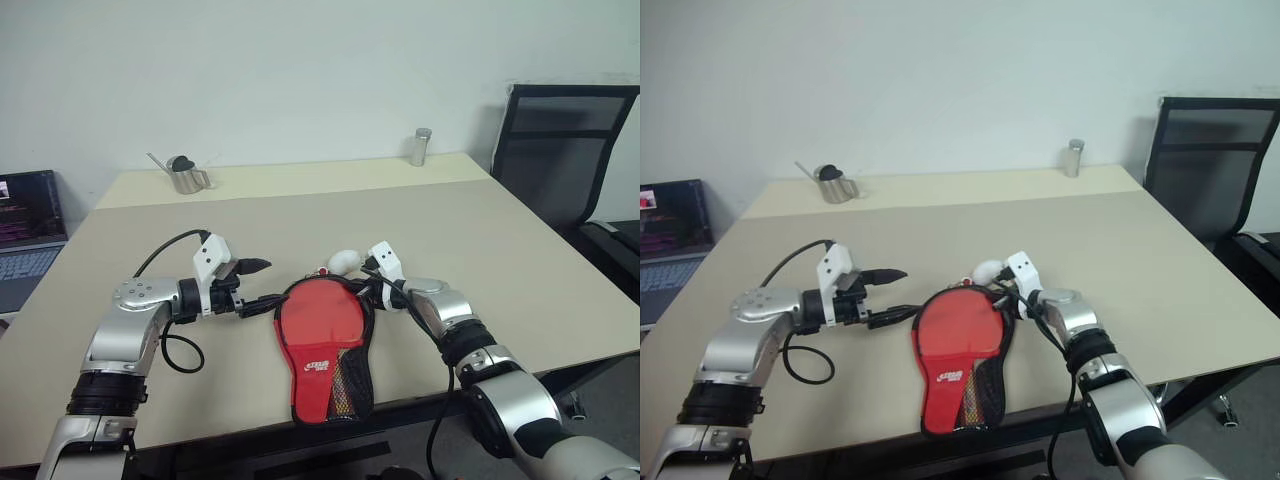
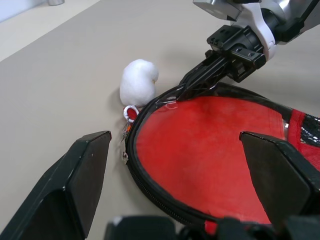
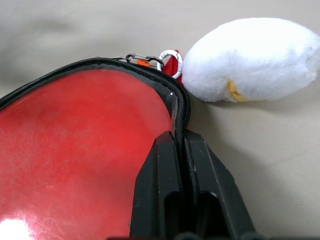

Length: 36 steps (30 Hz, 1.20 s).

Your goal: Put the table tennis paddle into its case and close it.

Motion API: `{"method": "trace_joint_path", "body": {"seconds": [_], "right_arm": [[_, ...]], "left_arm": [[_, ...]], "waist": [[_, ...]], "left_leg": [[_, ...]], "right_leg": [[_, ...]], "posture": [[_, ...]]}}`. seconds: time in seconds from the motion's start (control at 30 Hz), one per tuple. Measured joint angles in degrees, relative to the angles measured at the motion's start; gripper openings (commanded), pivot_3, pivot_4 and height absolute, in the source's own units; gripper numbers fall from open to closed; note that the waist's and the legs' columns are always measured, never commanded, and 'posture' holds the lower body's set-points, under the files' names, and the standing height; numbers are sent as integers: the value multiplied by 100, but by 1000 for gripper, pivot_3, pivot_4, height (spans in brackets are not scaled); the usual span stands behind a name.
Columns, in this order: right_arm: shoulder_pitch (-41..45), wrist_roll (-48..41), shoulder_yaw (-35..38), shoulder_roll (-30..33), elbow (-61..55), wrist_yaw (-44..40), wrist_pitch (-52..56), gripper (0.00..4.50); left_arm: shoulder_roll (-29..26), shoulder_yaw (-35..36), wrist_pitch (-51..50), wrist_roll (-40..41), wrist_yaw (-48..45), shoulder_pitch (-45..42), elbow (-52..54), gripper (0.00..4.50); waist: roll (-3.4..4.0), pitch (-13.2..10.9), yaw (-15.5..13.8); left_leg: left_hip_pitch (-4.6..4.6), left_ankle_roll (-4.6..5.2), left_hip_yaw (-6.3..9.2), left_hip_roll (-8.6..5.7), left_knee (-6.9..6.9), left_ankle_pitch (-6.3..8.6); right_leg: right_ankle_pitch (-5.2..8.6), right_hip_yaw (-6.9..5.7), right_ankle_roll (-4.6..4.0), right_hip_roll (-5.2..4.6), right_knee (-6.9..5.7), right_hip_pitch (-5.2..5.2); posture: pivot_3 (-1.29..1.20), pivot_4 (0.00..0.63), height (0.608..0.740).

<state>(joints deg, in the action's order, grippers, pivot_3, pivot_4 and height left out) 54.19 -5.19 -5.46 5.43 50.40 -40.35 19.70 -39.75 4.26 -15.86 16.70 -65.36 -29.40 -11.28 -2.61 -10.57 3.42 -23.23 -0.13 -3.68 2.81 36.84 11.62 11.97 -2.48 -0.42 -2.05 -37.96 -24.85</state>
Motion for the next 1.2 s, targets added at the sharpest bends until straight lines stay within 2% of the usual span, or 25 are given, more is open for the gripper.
{"method": "trace_joint_path", "body": {"seconds": [0.23, 0.37, 0.57, 0.7, 0.83, 1.0, 1.2], "right_arm": [[40, -1, -17, -38, 72, -33, -9, 14], [-11, -6, -10, -35, -75, -37, 106, 1026], [-88, 8, -71, -68, -353, 43, 279, 3003], [-278, 22, -183, 193, -936, -27, 582, 4480], [-667, 23, -321, 616, -1994, -263, 1211, 4480], [-1205, -536, -333, 1164, -4061, -699, 2563, 4480], [-1363, -1109, 105, 1520, -5277, -629, 3244, 4480]], "left_arm": [[17, -63, 22, -5, 3, 0, 0, 4500], [17, -68, 35, -6, 10, 0, 0, 4500], [19, -123, 98, -8, 73, 0, 0, 4500], [19, -127, 114, -5, 102, 32, 0, 4500], [33, -135, 105, -2, 123, 99, 16, 4500], [178, -187, 25, 9, 190, 173, 150, 4500], [435, -448, 33, -33, 233, 170, 210, 4500]], "waist": [[0, 0, 0], [0, 0, 0], [0, 0, -23], [0, -1, -66], [0, -1, -108], [2, -2, -158], [1, -2, -190]], "left_leg": [[14, -1, -4, 0, -6, 1], [14, -1, -9, -1, -23, 1], [9, -2, -17, -4, -80, 1], [-23, -20, -16, -7, -80, 11], [-39, -40, -14, -8, -77, 23], [-66, -48, -3, -8, -76, 28], [-65, -48, 5, -12, -73, 29]], "right_leg": [[4, 14, -14, 4, 2, 4], [1, 17, -8, 4, 9, 1], [13, 17, -12, 4, 31, -16], [21, 15, 0, 3, 34, -44], [29, 12, 14, 2, 55, -46], [27, -4, 16, 4, 87, -51], [28, -17, 17, 14, 91, -44]], "posture": [[0, 150, 740], [0, 150, 740], [0, 150, 740], [0, 150, 740], [0, 150, 740], [0, 150, 740], [0, 150, 740]]}}
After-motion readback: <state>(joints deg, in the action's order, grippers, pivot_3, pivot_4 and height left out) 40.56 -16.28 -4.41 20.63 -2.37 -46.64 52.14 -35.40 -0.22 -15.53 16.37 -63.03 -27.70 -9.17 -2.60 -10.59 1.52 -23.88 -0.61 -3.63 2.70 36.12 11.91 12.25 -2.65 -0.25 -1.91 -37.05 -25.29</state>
